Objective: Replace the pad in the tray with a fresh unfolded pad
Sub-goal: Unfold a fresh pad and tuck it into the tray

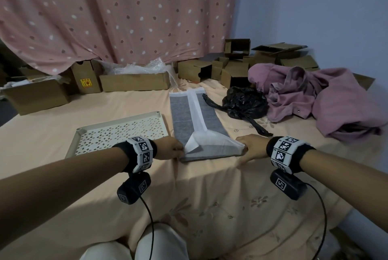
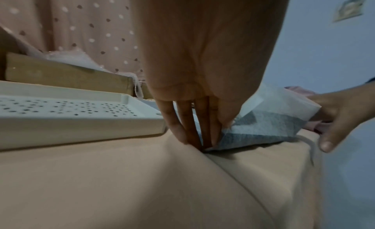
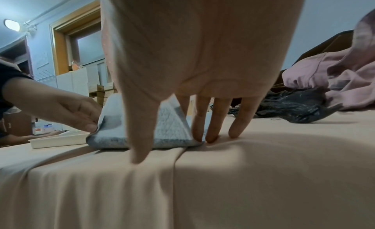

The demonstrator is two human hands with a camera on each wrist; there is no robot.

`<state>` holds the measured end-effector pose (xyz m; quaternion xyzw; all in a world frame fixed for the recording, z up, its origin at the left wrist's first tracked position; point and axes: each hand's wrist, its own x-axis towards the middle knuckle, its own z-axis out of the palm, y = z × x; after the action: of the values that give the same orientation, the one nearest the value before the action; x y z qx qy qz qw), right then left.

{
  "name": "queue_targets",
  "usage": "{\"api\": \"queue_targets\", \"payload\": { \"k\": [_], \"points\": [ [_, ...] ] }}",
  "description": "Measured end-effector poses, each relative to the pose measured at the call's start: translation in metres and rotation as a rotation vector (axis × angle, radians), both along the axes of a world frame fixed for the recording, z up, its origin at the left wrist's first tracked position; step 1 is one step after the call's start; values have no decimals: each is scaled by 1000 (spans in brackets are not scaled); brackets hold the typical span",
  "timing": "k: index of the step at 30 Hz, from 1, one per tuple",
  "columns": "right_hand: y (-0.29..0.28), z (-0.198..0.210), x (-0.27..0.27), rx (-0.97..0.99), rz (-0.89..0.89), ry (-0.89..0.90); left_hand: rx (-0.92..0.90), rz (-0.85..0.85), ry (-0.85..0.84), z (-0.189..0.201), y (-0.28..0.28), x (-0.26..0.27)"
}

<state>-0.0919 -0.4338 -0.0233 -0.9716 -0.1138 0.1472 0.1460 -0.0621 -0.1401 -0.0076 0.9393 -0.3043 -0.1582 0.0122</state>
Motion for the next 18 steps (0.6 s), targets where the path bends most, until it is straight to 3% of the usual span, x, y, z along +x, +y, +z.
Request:
{"api": "queue_targets", "payload": {
  "k": [6, 8, 12, 14, 18],
  "points": [
    [10, 3, 13, -54, -86, -83, 48, -49, 32, 0, 0, -2],
    [13, 4, 18, -67, -103, -76, 76, -40, -25, -3, -1, -4],
    [13, 5, 25, 13, -157, -34, 42, 89, -76, -5, -2, -3],
    [9, 8, 25, 130, -171, 43, -5, 166, 0, -2, -1, 8],
    [4, 12, 38, 150, -180, 92, -190, 305, 218, 0, -1, 31]
  ]
}}
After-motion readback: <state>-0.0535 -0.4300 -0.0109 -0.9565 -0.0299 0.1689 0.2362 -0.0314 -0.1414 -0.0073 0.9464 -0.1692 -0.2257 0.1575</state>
